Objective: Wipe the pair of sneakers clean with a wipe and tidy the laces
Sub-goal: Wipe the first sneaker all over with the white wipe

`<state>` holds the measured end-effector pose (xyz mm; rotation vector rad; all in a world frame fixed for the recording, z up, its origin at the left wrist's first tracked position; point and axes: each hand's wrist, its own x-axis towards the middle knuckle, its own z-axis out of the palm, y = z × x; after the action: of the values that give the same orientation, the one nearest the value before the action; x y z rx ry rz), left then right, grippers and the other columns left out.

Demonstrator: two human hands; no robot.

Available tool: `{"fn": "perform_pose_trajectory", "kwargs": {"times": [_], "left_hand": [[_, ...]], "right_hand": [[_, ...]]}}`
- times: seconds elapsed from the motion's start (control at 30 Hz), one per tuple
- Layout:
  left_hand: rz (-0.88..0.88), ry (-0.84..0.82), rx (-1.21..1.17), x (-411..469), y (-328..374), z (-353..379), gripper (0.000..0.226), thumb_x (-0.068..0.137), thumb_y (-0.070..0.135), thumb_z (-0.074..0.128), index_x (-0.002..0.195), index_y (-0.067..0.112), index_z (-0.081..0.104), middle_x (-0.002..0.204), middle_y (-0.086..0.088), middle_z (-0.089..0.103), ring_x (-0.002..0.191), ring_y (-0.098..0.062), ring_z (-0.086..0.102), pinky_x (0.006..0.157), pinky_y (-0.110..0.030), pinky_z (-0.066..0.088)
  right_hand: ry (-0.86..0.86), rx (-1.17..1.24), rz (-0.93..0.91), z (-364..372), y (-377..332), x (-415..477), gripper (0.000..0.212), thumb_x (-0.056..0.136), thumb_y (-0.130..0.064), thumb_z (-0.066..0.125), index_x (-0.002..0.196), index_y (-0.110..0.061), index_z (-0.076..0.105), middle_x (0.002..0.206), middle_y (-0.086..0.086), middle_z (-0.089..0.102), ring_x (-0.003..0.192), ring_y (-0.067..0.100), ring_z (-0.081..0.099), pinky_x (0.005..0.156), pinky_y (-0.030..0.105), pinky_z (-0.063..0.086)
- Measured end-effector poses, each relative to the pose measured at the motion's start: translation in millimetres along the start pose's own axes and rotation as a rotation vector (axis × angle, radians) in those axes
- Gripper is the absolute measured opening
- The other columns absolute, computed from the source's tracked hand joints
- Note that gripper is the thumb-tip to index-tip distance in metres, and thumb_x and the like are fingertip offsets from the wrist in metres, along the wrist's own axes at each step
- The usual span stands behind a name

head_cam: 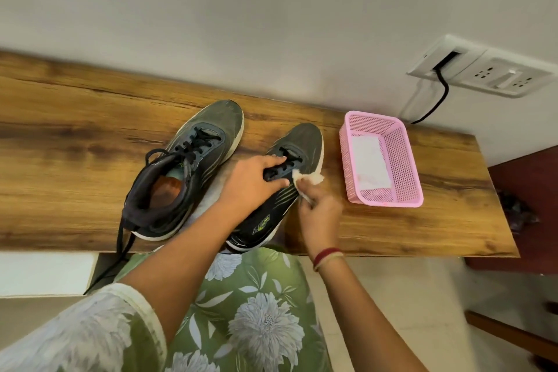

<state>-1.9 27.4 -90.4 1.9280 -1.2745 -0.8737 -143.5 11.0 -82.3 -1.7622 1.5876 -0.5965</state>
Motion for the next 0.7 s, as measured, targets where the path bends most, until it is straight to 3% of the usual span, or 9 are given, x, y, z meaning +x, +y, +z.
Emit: {"fn": "perform_pose_trajectory", "kwargs": {"times": [0.07, 0.13, 0.2, 0.27, 0.4, 0.5, 0.57, 0.63, 0.7], "left_hand": [[-0.036, -0.003, 0.009, -0.1, 1.7, -2.5, 0.065, 0.065, 0.038, 0.083, 0.125, 0.028, 0.060, 0.124, 0.005, 0.062, 0.112, -0.011, 0.056, 0.091, -0.018, 0.037], [-0.058, -0.017, 0.016, 0.3, 3.3, -6.1, 0.062, 0.064, 0.035, 0.084, 0.122, 0.029, 0.061, 0.119, 0.005, 0.063, 0.107, -0.012, 0.058, 0.084, -0.019, 0.038], [-0.075, -0.035, 0.026, 0.2, 4.5, -8.9, 0.052, 0.069, 0.033, 0.082, 0.117, 0.032, 0.061, 0.115, 0.007, 0.063, 0.104, -0.013, 0.058, 0.080, -0.021, 0.038], [-0.093, -0.036, 0.006, 0.9, 3.6, -10.9, 0.042, 0.073, 0.030, 0.079, 0.110, 0.032, 0.059, 0.113, 0.008, 0.063, 0.104, -0.013, 0.058, 0.081, -0.023, 0.039], [-0.110, -0.034, 0.013, 1.7, 1.4, -14.2, 0.033, 0.078, 0.031, 0.074, 0.105, 0.035, 0.055, 0.113, 0.009, 0.062, 0.106, -0.015, 0.057, 0.091, -0.032, 0.043], [-0.101, -0.035, 0.037, -0.9, 0.3, -13.7, 0.031, 0.081, 0.031, 0.072, 0.108, 0.033, 0.055, 0.113, 0.011, 0.061, 0.107, -0.015, 0.056, 0.093, -0.033, 0.043], [-0.102, -0.030, 0.040, -1.4, -0.3, -14.3, 0.031, 0.082, 0.031, 0.071, 0.109, 0.032, 0.055, 0.112, 0.011, 0.060, 0.107, -0.015, 0.056, 0.093, -0.034, 0.043], [-0.107, -0.040, 0.014, -0.9, -1.7, -17.5, 0.031, 0.082, 0.030, 0.070, 0.109, 0.032, 0.055, 0.108, 0.013, 0.057, 0.108, -0.015, 0.055, 0.094, -0.034, 0.042], [-0.101, -0.055, -0.011, -0.3, -2.8, -20.5, 0.030, 0.083, 0.029, 0.070, 0.109, 0.031, 0.055, 0.106, 0.015, 0.054, 0.110, -0.014, 0.053, 0.094, -0.032, 0.040]], "right_hand": [[-0.011, 0.148, 0.064, -8.2, 0.9, -7.4, 0.034, 0.081, 0.011, 0.055, 0.105, -0.008, 0.070, 0.108, 0.001, 0.067, 0.093, 0.007, 0.064, 0.088, 0.025, 0.050], [0.110, 0.256, 0.150, -19.5, 4.1, 4.8, 0.033, 0.082, 0.012, 0.054, 0.105, -0.006, 0.069, 0.103, 0.001, 0.067, 0.076, -0.003, 0.064, 0.071, 0.014, 0.052], [0.241, 0.305, 0.212, -26.5, 6.9, 25.5, 0.032, 0.083, 0.009, 0.053, 0.107, -0.005, 0.068, 0.105, 0.005, 0.067, 0.087, 0.005, 0.065, 0.081, 0.015, 0.050], [0.227, 0.274, 0.226, -20.0, 7.0, 40.8, 0.034, 0.085, 0.006, 0.052, 0.111, -0.008, 0.067, 0.113, 0.008, 0.066, 0.106, 0.020, 0.060, 0.098, 0.034, 0.047], [0.128, 0.205, 0.152, 10.7, 0.3, 27.0, 0.043, 0.086, 0.006, 0.047, 0.124, -0.012, 0.059, 0.125, 0.007, 0.060, 0.112, 0.024, 0.057, 0.100, 0.042, 0.044], [0.148, 0.184, 0.140, 20.3, -0.6, -4.0, 0.046, 0.087, 0.008, 0.046, 0.127, -0.013, 0.056, 0.130, 0.004, 0.056, 0.119, 0.019, 0.053, 0.106, 0.026, 0.036], [0.017, 0.144, 0.064, 16.4, 1.2, -25.7, 0.047, 0.087, 0.009, 0.046, 0.127, -0.012, 0.055, 0.131, 0.000, 0.054, 0.121, 0.007, 0.047, 0.106, 0.014, 0.029], [-0.112, 0.151, 0.059, 1.0, 2.6, -30.3, 0.046, 0.088, 0.008, 0.047, 0.125, -0.017, 0.057, 0.125, -0.006, 0.057, 0.108, 0.004, 0.055, 0.099, 0.016, 0.039], [-0.031, 0.192, 0.093, -13.6, 6.1, -11.2, 0.043, 0.087, 0.008, 0.048, 0.121, -0.014, 0.060, 0.118, -0.005, 0.060, 0.093, 0.003, 0.058, 0.087, 0.011, 0.043]]}}
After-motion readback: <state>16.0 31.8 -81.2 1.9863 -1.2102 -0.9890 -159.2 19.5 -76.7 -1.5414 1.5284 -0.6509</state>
